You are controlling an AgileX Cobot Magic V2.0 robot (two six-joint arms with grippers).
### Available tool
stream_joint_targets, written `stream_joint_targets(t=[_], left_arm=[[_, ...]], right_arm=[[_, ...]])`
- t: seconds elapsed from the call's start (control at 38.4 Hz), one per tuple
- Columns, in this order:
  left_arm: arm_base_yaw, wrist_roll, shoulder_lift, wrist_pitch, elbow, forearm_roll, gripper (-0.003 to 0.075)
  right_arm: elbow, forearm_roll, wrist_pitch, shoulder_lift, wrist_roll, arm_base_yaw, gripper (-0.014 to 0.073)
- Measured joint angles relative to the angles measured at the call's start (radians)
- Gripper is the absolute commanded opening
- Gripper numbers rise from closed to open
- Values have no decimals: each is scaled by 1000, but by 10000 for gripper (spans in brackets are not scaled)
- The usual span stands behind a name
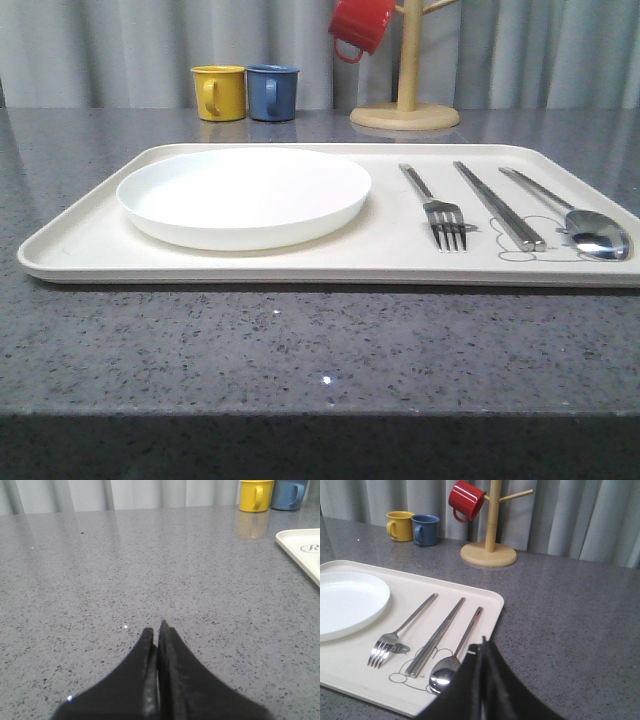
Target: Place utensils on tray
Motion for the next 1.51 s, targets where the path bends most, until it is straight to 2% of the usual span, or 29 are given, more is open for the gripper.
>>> stream_joint_targets(t=[0.1,0.34,0.44,1.51], left_arm=[[0,0,0,0,0,0,-18],[0,0,0,0,0,0,-18],[0,0,0,0,0,0,-18],[0,0,0,0,0,0,-18]], right_arm=[[32,-22,-22,-13,-14,-16,-69],[243,39,-50,-167,-19,-216,-69],[332,62,-65,-198,-19,-266,-69],[349,66,-70,-199,-19,-278,-69]])
